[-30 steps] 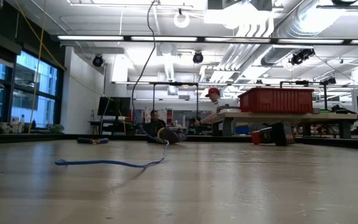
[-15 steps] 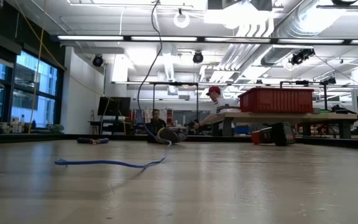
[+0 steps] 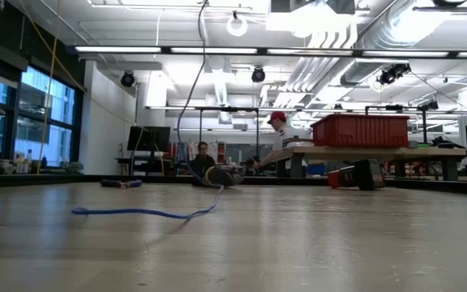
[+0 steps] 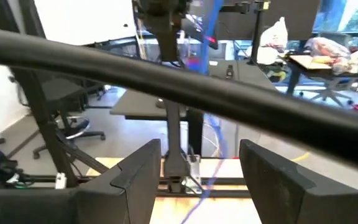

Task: Coil cords
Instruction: Coil the blue wire onto the black spool

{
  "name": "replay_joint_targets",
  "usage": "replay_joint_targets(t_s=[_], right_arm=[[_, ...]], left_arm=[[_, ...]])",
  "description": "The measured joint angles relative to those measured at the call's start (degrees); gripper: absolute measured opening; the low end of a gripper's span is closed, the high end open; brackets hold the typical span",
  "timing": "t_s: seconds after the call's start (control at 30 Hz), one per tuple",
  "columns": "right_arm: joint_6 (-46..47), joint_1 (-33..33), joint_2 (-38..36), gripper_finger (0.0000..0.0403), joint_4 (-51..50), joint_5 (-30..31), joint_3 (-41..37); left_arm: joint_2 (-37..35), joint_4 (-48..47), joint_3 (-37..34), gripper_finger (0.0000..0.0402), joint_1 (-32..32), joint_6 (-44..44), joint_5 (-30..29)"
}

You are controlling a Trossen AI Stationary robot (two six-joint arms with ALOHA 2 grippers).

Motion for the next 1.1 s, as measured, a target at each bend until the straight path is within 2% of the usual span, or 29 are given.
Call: replay_joint_targets(t_s=[0.3,0.7,1.1], right_arm=[[0.7,0.4,0.4,0.0206,-0.4,-1.0,0.0],[2.1,0.8,0.4,0.014,-1.1,-1.0,0.0],[1.8,2.0,1.1,0.0137,0.0,-0.9,0.0]], left_arm=[[0.7,2.5,0.0,0.0,0.0,0.0,0.9],[0.8,3.2,0.0,0.0,0.0,-1.0,0.8],[1.4,4.1,0.0,0.0001,0.0,-1.1,0.8]])
